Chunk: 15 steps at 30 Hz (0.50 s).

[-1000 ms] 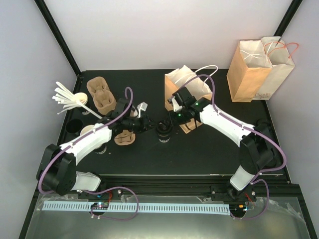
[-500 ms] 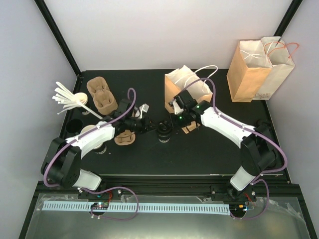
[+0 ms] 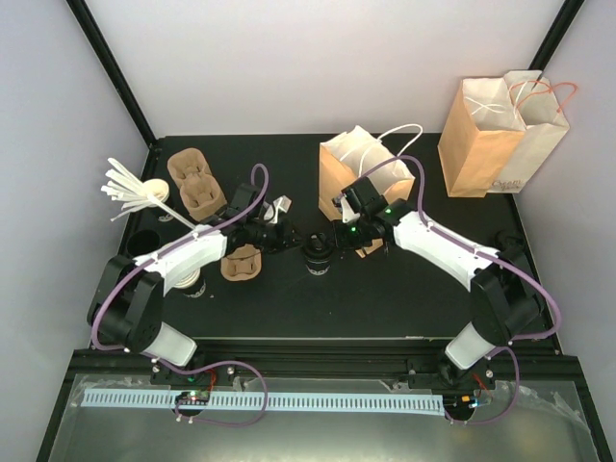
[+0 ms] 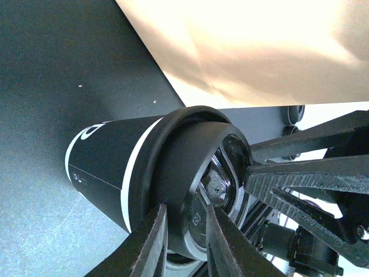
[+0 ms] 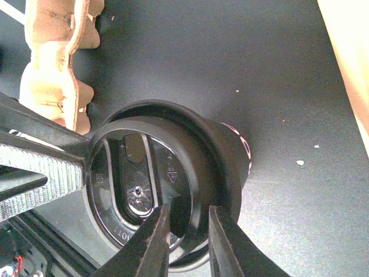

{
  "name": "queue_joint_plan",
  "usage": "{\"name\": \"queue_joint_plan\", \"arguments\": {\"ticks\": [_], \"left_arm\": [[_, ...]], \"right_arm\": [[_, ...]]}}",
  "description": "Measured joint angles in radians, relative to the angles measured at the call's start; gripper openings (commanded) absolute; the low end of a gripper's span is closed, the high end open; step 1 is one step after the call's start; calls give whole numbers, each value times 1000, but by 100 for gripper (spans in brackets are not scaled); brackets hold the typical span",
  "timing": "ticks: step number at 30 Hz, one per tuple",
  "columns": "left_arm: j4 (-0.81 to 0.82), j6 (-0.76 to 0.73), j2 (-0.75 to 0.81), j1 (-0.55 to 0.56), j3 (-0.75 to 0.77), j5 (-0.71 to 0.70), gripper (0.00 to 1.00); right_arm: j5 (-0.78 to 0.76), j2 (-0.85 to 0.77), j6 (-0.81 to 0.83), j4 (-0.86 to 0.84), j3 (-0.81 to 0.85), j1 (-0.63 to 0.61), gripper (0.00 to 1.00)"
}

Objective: Pack the takeout coffee

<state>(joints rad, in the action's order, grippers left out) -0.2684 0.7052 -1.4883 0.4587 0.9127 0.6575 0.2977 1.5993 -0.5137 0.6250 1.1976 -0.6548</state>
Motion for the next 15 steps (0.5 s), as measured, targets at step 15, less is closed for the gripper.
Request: {"name": "queue_joint_plan", "arguments": {"ticks": [15], "left_arm": [[-84, -89, -15, -8, 99, -8, 22]], "right_arm": [[-6, -37, -65, -31, -28, -2, 24]]}}
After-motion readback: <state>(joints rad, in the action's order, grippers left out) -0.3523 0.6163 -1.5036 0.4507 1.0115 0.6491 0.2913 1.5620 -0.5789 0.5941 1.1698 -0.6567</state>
